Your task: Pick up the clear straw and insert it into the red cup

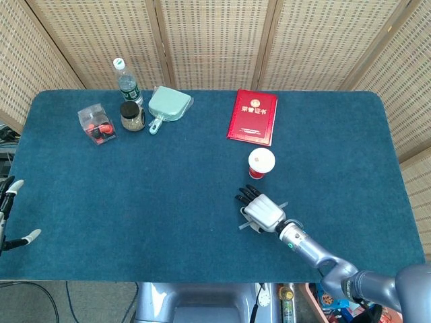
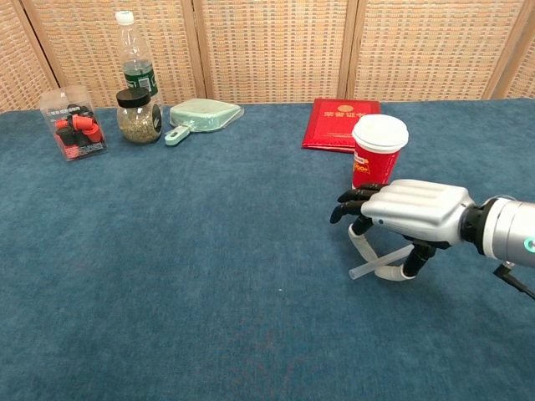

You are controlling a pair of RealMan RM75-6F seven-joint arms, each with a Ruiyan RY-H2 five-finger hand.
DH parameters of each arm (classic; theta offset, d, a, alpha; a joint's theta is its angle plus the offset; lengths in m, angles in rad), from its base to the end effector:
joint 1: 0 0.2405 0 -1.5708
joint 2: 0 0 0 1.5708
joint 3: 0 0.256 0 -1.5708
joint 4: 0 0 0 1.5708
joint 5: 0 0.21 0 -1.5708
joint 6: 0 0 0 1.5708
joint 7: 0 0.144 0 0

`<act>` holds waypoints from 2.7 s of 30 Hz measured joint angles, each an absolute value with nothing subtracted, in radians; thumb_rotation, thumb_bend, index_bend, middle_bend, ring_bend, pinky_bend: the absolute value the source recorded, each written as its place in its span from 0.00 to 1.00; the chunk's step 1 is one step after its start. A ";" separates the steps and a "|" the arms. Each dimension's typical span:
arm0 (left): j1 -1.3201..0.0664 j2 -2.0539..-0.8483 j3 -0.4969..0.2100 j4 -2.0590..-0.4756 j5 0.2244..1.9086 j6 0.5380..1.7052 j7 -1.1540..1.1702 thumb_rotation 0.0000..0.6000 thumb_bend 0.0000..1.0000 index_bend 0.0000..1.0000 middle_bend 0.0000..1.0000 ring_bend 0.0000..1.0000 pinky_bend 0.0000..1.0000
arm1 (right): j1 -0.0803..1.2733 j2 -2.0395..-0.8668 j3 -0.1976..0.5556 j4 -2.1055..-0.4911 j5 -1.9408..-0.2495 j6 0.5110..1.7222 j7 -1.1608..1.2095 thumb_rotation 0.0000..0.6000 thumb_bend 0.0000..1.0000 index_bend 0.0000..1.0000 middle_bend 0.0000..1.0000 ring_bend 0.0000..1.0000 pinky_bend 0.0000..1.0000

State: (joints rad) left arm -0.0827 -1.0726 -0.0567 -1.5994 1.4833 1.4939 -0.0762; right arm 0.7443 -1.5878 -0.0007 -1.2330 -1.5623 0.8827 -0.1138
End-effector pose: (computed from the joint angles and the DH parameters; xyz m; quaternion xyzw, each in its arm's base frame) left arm -0.3181 0.1822 0.1788 -0.5802 -0.3914 -0.3978 0.5933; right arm -0.1836 -0.3201 -0.0497 0.8589 -0.2509 0.3100 0.3215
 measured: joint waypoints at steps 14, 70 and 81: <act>-0.079 -1.070 -0.053 -1.601 1.494 1.504 -0.084 1.00 0.08 0.00 0.00 0.00 0.00 | 0.729 -1.510 0.005 -1.381 -1.587 0.958 -0.081 1.00 0.46 0.69 0.21 0.00 0.00; -0.088 -1.078 -0.067 -1.622 1.469 1.491 -0.044 1.00 0.07 0.00 0.00 0.00 0.00 | 0.834 -1.473 0.562 -1.462 -0.850 0.936 0.544 1.00 0.48 0.70 0.22 0.00 0.00; -0.095 -1.081 -0.069 -1.619 1.456 1.474 -0.036 1.00 0.07 0.00 0.00 0.00 0.00 | 0.841 -1.557 0.560 -1.356 -0.920 0.973 0.561 1.00 0.48 0.70 0.22 0.00 0.00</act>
State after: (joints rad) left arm -0.0955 -1.0815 -0.0693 -1.6186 1.4562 1.4740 -0.0359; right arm 0.8409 -1.5575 0.5598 -1.3557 -0.9199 0.9729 0.5613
